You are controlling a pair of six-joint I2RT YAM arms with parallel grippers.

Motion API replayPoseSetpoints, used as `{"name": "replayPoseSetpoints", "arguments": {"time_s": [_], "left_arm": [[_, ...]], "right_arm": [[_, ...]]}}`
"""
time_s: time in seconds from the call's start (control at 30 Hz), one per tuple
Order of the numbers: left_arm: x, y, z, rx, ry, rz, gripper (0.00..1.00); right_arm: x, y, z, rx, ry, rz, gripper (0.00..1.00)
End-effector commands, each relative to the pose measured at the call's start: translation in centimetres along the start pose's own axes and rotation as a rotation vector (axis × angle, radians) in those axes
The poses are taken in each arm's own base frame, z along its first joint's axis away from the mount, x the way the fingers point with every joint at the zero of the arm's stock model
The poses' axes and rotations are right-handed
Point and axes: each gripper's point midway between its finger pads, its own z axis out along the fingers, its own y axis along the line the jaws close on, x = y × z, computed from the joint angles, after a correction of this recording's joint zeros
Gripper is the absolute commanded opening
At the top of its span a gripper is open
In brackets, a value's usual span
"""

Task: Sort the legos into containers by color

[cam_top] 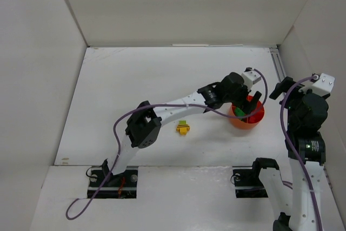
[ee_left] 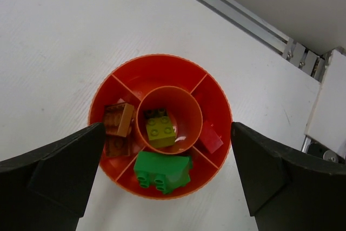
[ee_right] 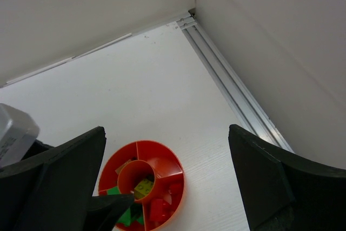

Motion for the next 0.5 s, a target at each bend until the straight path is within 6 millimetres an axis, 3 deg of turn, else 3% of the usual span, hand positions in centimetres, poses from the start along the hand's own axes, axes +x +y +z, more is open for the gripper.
{"name": "replayPoseSetpoints", "arguments": {"time_s": [0.0,0.23,0.47], "left_arm": [[-8.7,-1.5,-6.1,-0.017,-0.238,0.046,1.0],[-10.1,0.0,-10.5,-0.094,-0.293,0.035,1.0],[-7.9,6.1,-15.6,-0.302,-0.264,-0.075,1.0]], "right_arm": [[-0.7,0.2,-0.4,-0.01,-0.034,0.019,1.0],[-0.8,0.5,-0.1,-0.019,-0.032,0.019,1.0],[-1.1,0.6,-0.3,-0.03,-0.039,0.003,1.0]]}}
